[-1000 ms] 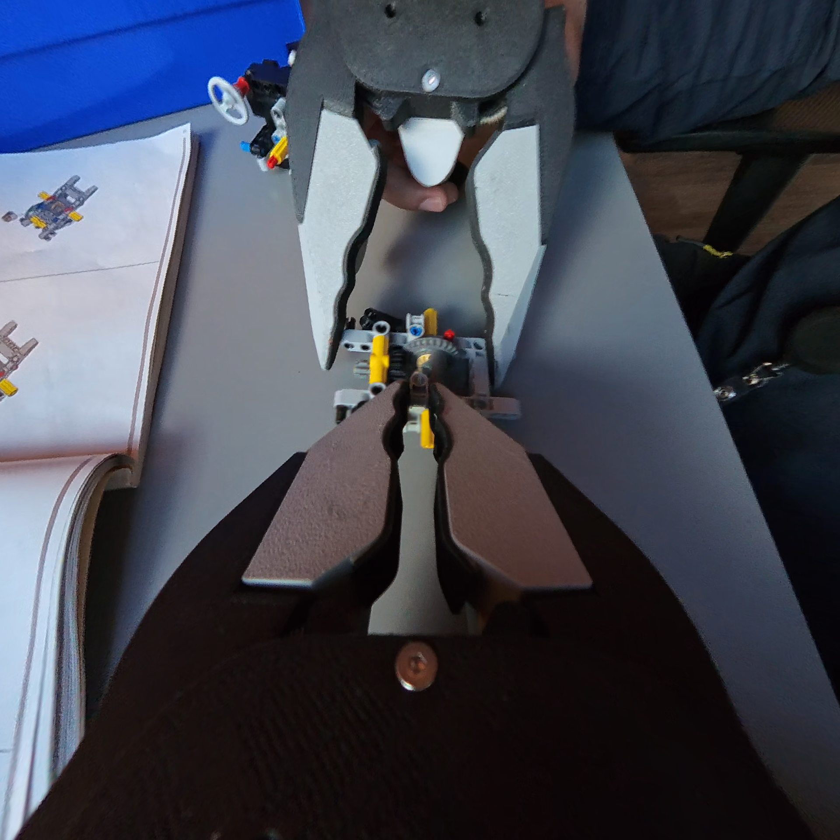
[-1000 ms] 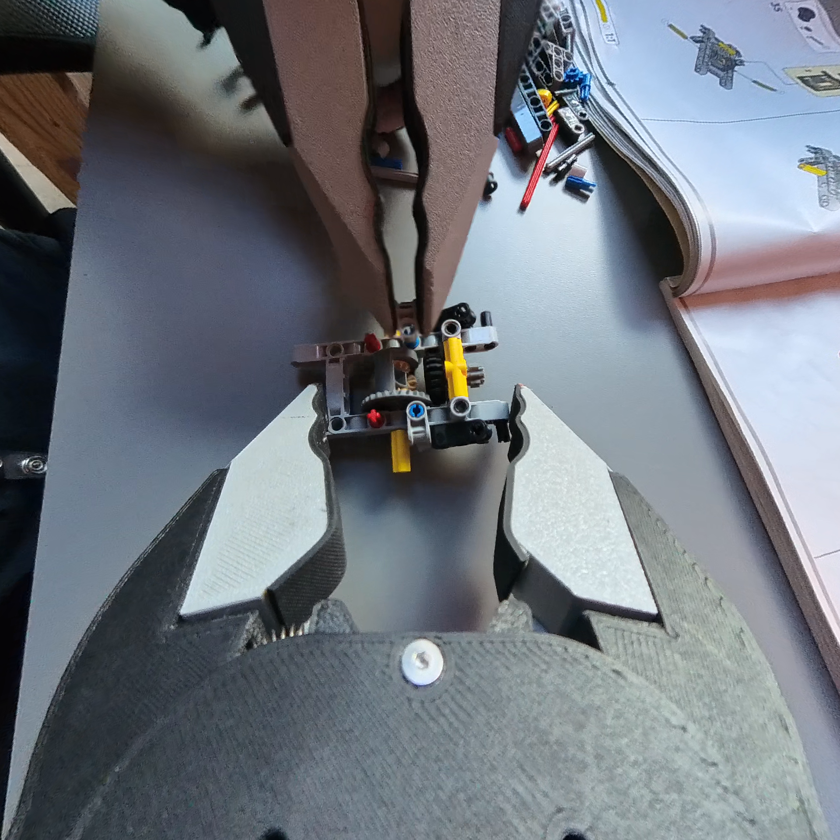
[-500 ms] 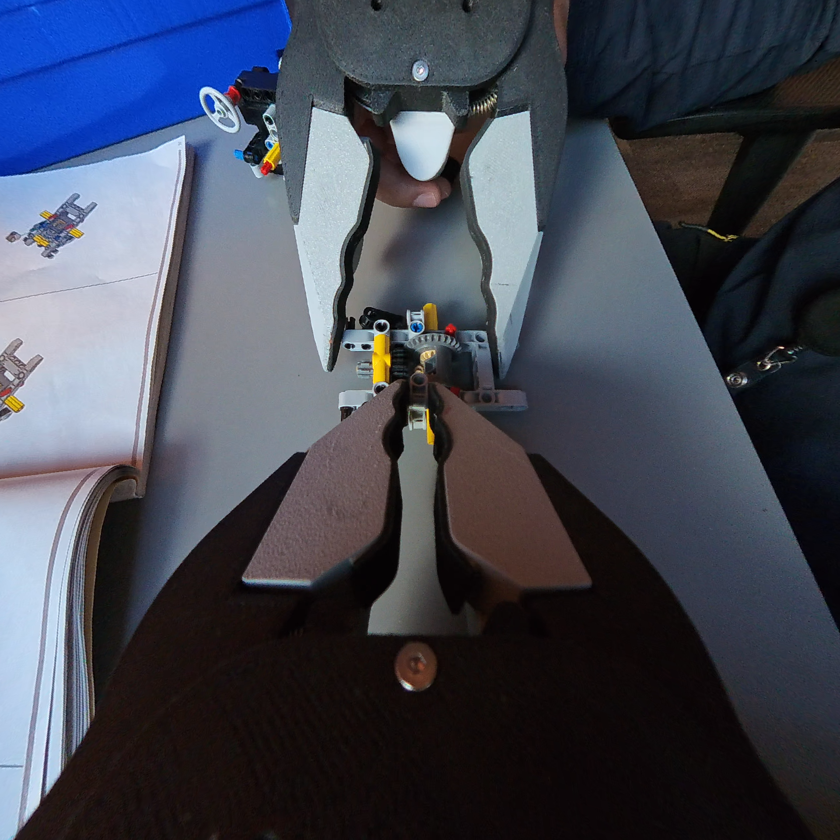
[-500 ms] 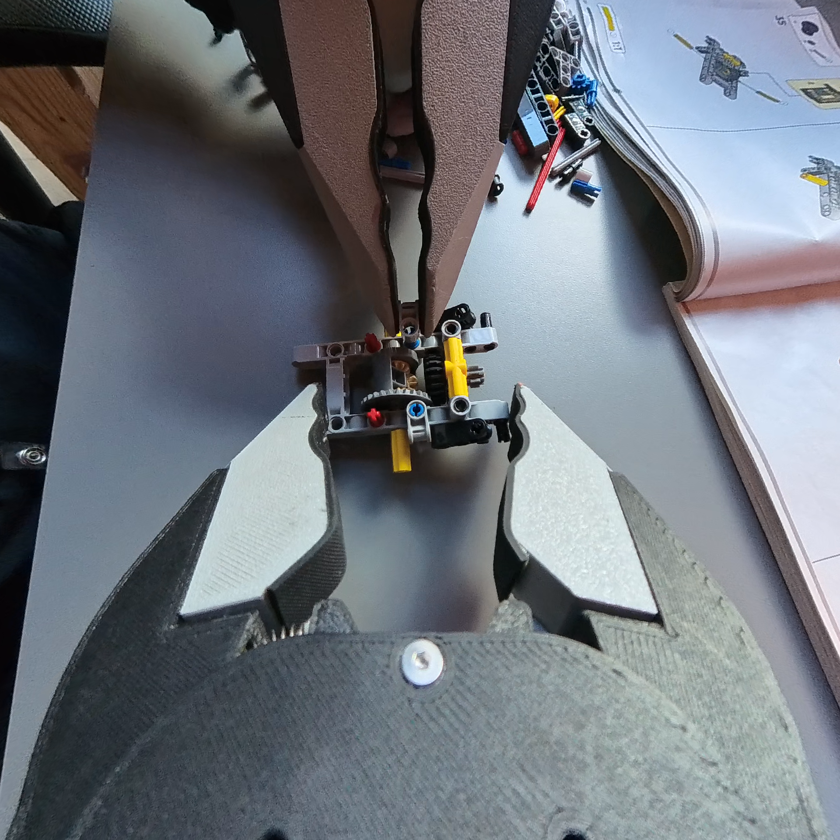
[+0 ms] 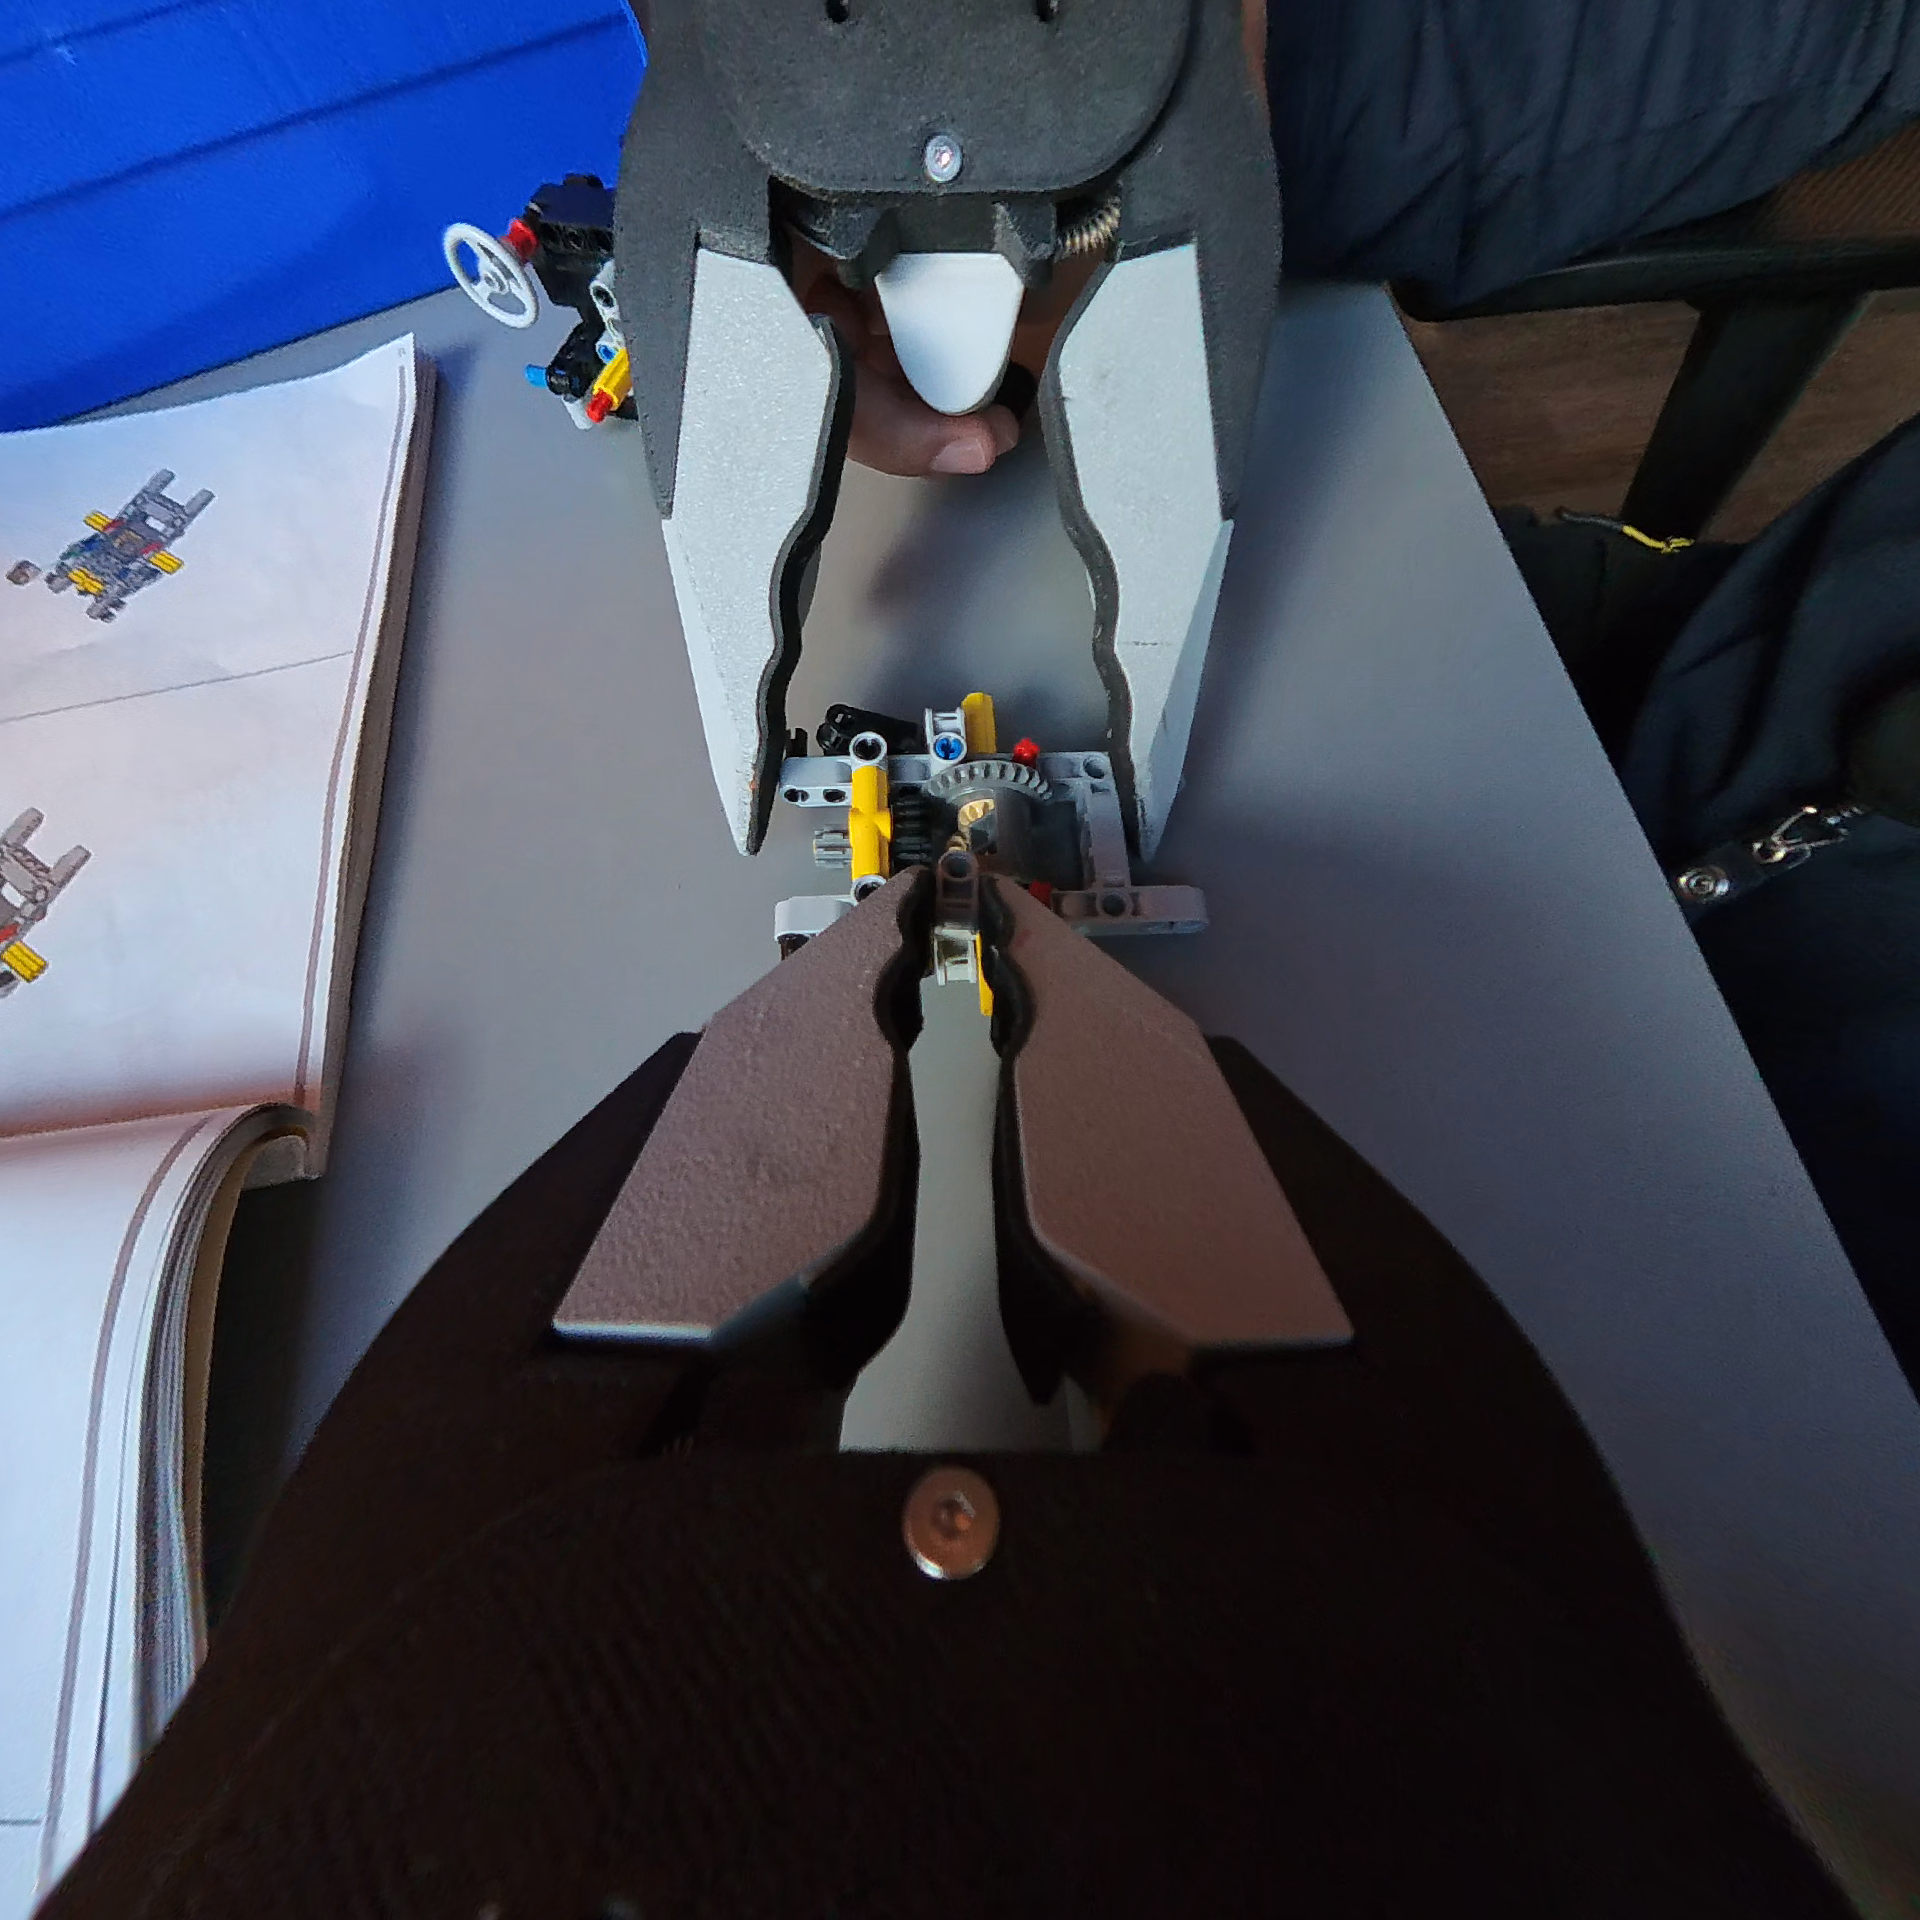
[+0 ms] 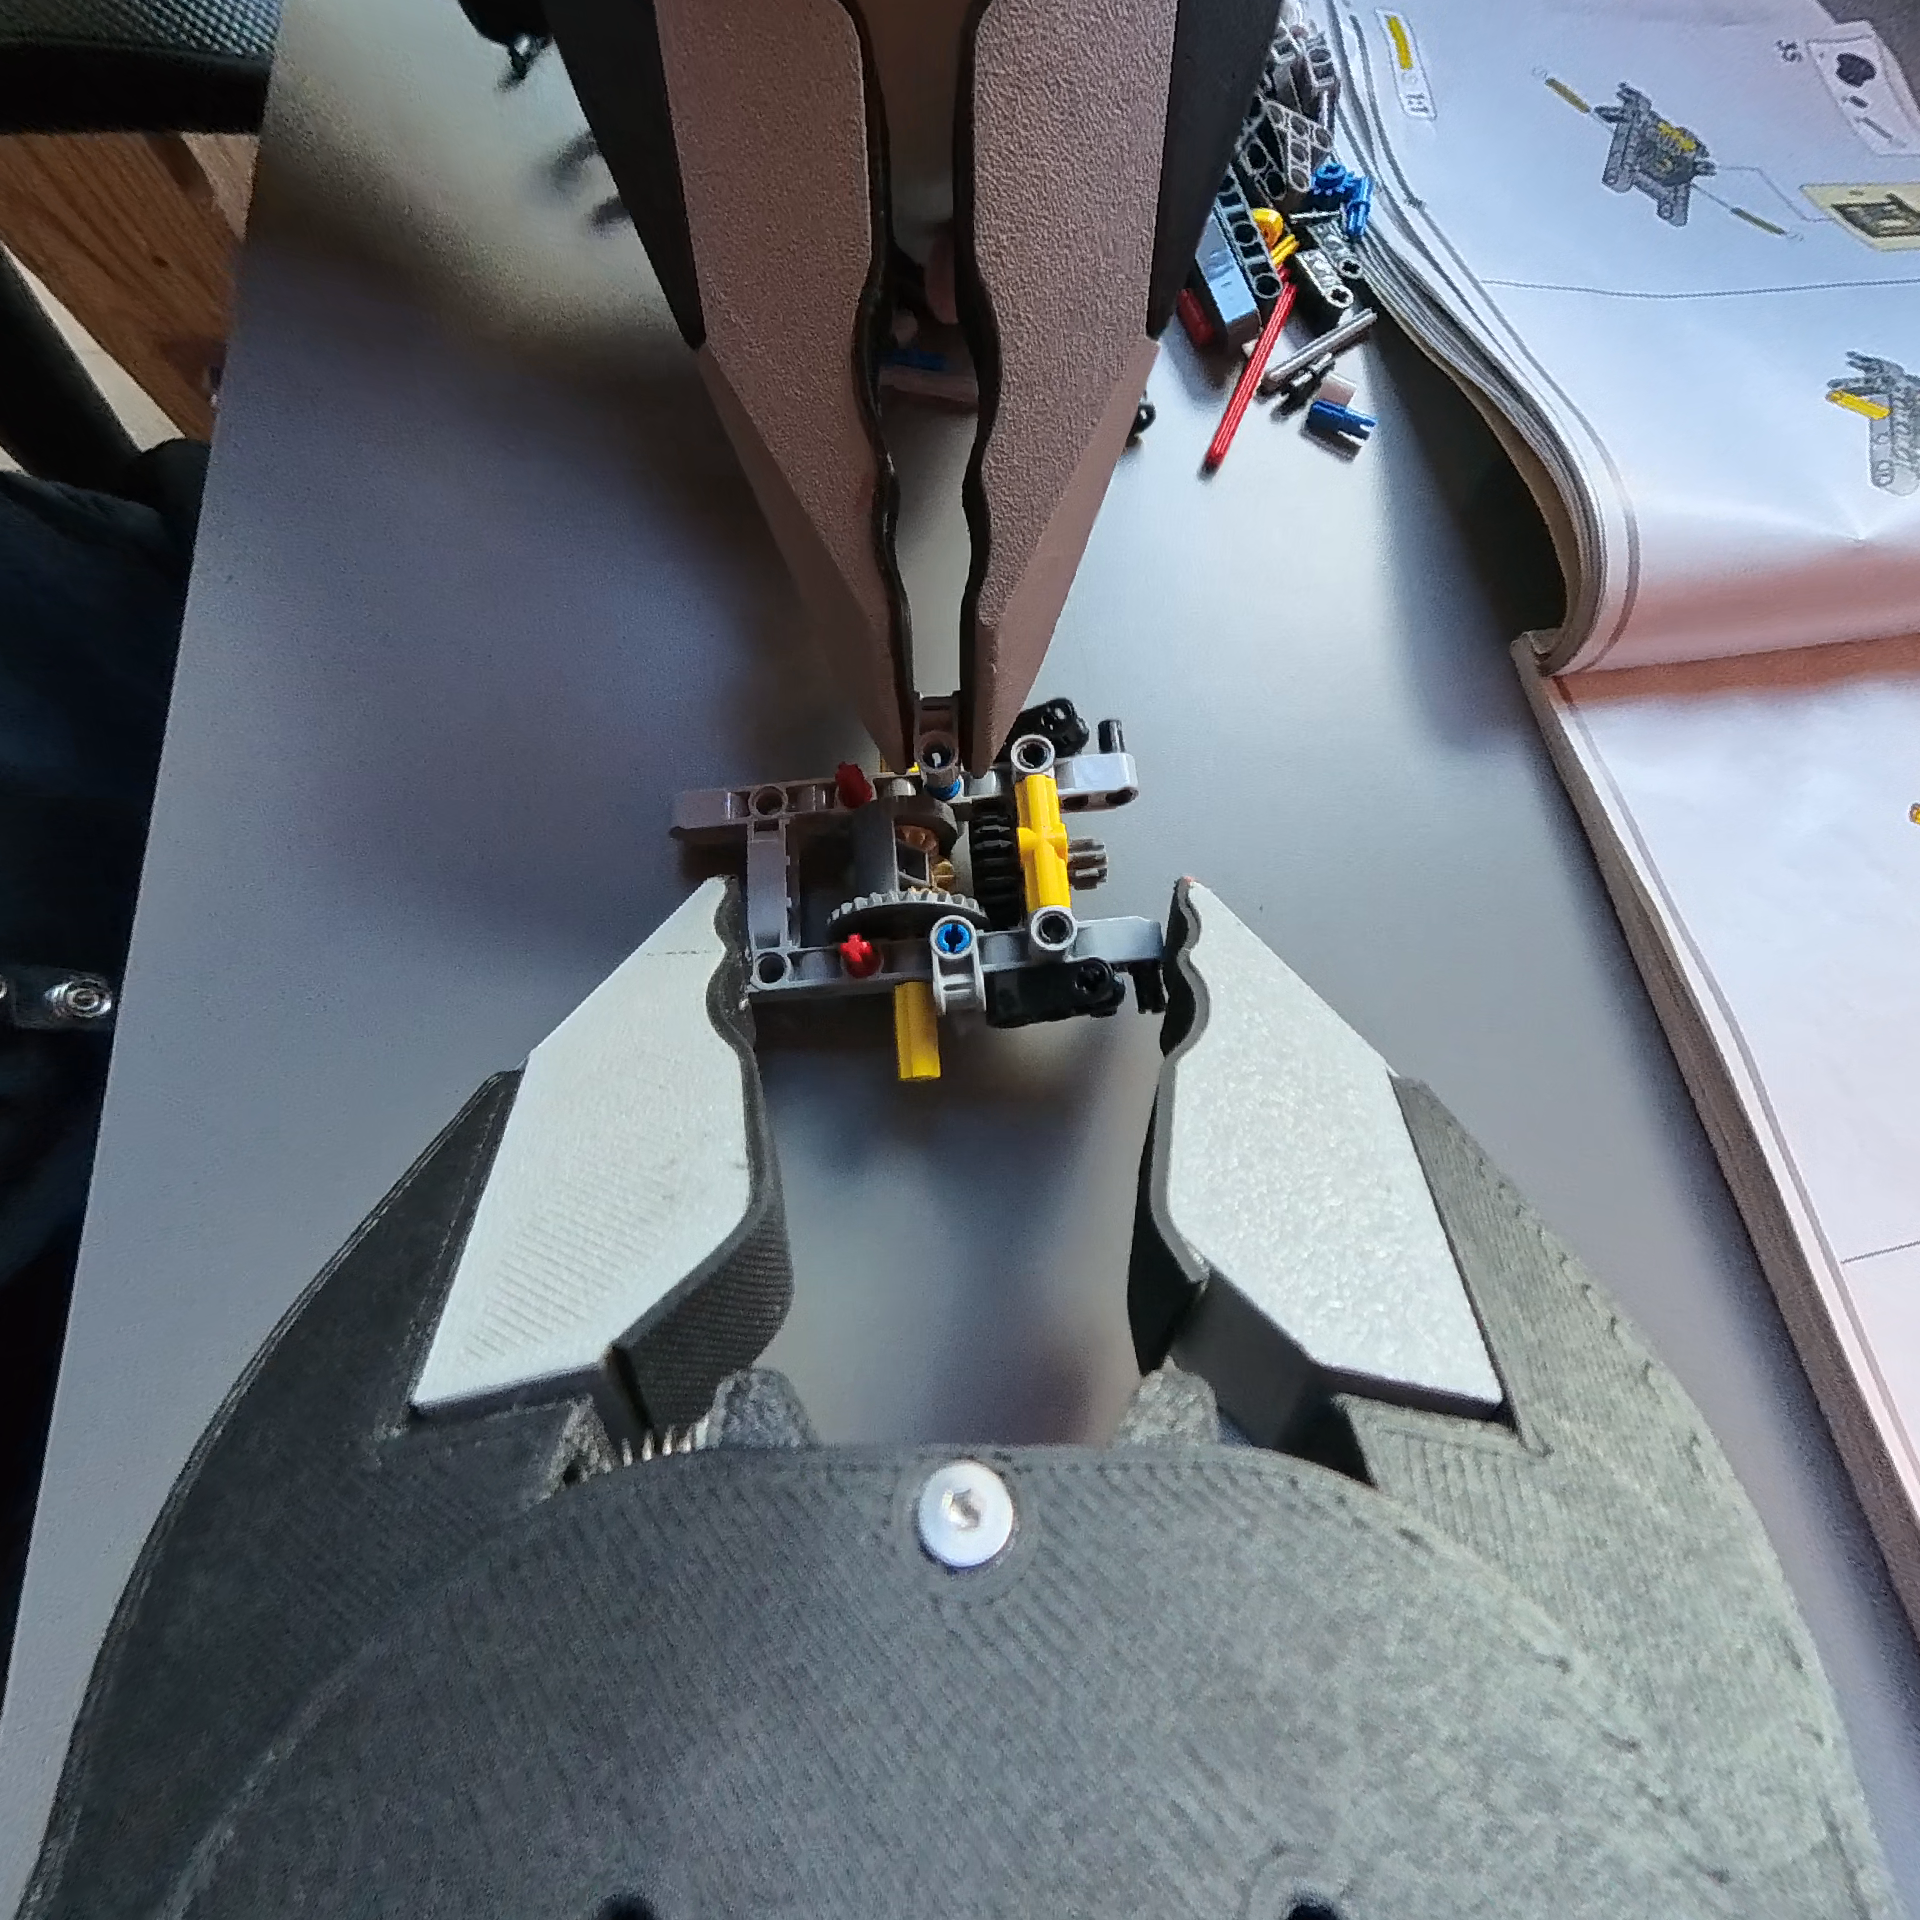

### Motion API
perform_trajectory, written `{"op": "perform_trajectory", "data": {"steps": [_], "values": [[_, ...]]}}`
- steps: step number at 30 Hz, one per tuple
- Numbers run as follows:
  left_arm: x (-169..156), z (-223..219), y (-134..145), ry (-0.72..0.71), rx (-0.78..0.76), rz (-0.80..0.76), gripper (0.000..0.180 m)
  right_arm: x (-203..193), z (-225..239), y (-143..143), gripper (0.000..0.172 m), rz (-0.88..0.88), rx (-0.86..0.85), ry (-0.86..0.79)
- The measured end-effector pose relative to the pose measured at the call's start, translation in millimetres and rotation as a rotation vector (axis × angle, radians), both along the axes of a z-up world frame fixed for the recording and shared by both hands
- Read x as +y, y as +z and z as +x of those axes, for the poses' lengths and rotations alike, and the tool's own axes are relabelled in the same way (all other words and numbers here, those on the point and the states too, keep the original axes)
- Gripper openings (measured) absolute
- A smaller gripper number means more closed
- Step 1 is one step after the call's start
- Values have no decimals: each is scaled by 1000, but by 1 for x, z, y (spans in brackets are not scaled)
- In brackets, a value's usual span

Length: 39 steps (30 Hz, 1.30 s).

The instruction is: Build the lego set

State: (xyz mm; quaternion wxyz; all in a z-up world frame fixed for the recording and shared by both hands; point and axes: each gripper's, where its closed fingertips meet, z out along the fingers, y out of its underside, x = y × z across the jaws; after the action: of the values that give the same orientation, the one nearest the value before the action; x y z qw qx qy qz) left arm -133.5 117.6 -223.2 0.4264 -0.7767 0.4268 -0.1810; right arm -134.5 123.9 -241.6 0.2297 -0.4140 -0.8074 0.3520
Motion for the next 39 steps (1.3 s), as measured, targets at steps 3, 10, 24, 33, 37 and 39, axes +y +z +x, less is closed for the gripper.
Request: {"op": "perform_trajectory", "data": {"steps": [3,10,24,33,37,39], "values": [[7,-5,-3,49,2,-26,6,1,3,5,60,-32,21,15],[8,-3,-3,54,-26,-64,6,3,5,6,60,2,44,14],[13,1,-4,85,-39,-89,5,3,-5,30,0,-285,13,-75],[8,4,-9,55,-21,-118,6,3,-7,28,0,-76,27,-72],[8,8,-9,88,-59,-183,6,-6,-5,30,0,-113,16,-40],[8,9,-9,102,-65,-229,6,-5,-6,24,0,-79,16,-44]]}}
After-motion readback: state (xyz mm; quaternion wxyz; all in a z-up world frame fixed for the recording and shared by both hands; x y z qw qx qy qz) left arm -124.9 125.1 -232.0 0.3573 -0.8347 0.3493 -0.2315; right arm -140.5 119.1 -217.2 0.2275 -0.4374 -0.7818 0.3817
